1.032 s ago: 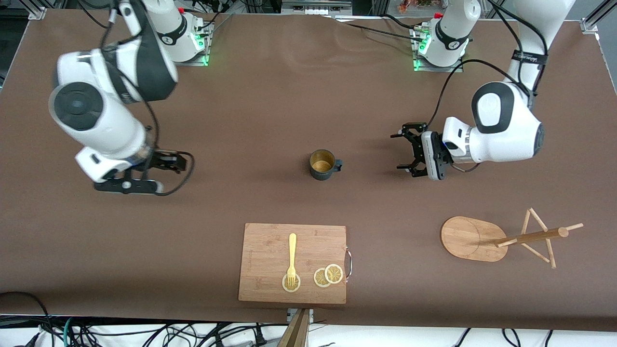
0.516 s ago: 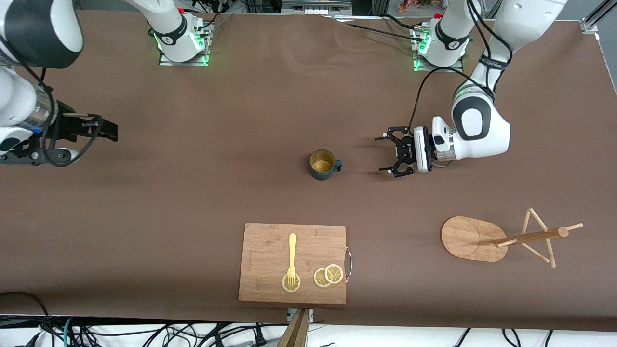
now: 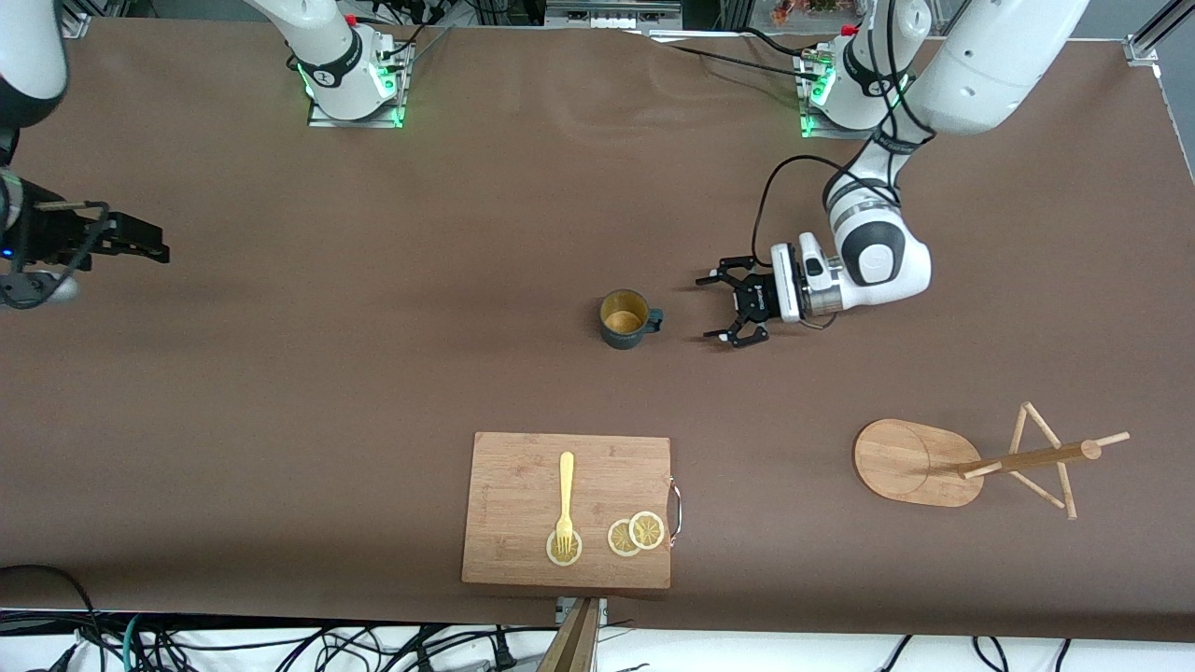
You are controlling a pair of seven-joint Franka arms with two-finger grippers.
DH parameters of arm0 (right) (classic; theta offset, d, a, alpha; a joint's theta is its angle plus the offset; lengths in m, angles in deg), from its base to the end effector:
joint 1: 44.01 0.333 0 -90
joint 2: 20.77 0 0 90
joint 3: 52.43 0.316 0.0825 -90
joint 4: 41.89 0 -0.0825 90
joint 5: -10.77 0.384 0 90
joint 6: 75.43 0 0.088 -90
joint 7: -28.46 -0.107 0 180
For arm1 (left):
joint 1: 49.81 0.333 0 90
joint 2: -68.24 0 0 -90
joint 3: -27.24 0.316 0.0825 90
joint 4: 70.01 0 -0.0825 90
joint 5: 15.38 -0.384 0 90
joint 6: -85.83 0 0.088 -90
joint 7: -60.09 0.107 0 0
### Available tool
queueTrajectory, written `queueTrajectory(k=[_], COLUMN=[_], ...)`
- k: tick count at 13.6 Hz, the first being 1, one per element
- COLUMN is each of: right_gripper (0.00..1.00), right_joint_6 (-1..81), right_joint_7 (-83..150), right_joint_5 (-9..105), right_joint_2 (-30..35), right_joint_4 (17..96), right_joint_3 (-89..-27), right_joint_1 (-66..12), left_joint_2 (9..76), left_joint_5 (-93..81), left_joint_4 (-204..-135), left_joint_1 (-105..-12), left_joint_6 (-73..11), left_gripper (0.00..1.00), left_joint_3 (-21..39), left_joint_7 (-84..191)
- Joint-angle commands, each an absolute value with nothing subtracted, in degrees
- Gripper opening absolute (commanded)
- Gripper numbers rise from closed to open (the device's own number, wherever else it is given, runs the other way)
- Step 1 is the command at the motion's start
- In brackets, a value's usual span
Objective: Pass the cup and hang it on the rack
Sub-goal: 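Release the mug with the right gripper while the left gripper reaches the handle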
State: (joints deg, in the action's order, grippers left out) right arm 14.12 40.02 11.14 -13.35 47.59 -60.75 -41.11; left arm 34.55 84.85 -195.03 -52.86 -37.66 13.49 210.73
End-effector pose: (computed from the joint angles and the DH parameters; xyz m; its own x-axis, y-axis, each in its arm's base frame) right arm 0.5849 -0.0499 0.5548 0.9862 0.1066 -0.1265 0.1058 -0.9943 -0.0133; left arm 0.4840 -0.1973 0.1157 0.1785 -0.3211 0.9301 -0.9773 -0.1672 0.1298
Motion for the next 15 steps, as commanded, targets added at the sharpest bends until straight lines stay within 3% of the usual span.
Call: queueTrajectory(k=[1, 7, 15], right_gripper=[1.00, 1.00, 1.00], right_joint_6=[15.71, 17.65, 18.97], right_joint_7=[40.59, 40.50, 40.24], right_joint_5=[10.86, 9.36, 9.89], right_joint_2=[-19.08, -24.72, -22.35], right_joint_4=[51.61, 56.63, 54.61], right_joint_3=[-55.95, -55.95, -56.30], right_joint_1=[-47.78, -49.11, -47.44], left_joint_2=[30.81, 27.72, 26.85], left_joint_5=[89.21, 94.74, 98.09], left_joint_4=[-192.72, -189.54, -188.75], left_joint_1=[-54.46, -57.97, -60.61], left_joint_6=[-38.10, -38.27, -41.43], left_gripper=[1.00, 1.00, 1.00], left_joint_3=[13.36, 13.36, 13.36], left_joint_7=[217.48, 221.79, 222.24])
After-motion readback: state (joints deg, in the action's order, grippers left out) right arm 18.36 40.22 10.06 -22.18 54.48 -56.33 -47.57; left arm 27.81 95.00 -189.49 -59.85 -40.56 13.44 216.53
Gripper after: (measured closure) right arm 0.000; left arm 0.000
